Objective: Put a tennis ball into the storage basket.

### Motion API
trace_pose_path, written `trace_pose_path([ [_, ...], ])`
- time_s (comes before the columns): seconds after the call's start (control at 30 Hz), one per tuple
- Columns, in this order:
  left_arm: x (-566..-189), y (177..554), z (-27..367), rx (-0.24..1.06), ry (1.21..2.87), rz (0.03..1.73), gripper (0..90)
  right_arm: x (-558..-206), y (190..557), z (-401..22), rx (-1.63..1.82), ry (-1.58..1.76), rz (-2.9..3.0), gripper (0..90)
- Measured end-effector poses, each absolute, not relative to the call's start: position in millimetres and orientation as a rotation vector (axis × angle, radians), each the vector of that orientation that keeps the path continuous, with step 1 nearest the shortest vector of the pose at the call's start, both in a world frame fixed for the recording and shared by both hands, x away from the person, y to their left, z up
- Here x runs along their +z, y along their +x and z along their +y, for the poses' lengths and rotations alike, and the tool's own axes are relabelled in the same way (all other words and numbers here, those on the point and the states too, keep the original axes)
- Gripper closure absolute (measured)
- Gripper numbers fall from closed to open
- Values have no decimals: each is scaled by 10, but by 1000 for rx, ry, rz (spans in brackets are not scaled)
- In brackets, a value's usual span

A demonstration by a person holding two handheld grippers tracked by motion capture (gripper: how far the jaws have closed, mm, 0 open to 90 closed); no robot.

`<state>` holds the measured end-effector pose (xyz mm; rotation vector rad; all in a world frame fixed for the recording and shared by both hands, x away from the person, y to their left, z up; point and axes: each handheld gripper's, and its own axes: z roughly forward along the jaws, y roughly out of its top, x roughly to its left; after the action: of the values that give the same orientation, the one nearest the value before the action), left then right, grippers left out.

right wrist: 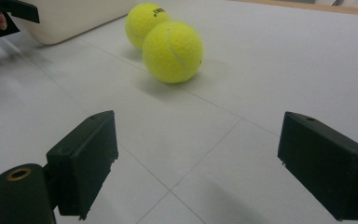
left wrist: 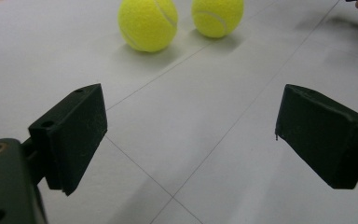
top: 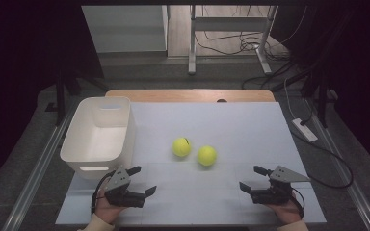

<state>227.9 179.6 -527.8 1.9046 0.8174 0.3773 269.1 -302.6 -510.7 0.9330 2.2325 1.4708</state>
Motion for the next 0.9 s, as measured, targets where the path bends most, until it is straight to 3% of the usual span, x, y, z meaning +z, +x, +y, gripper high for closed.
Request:
trace_pose_path([
  [0.9,-5135,2344,1559,349,1936,870,92,-5086,2686,-3029,1507,928,2213,122],
])
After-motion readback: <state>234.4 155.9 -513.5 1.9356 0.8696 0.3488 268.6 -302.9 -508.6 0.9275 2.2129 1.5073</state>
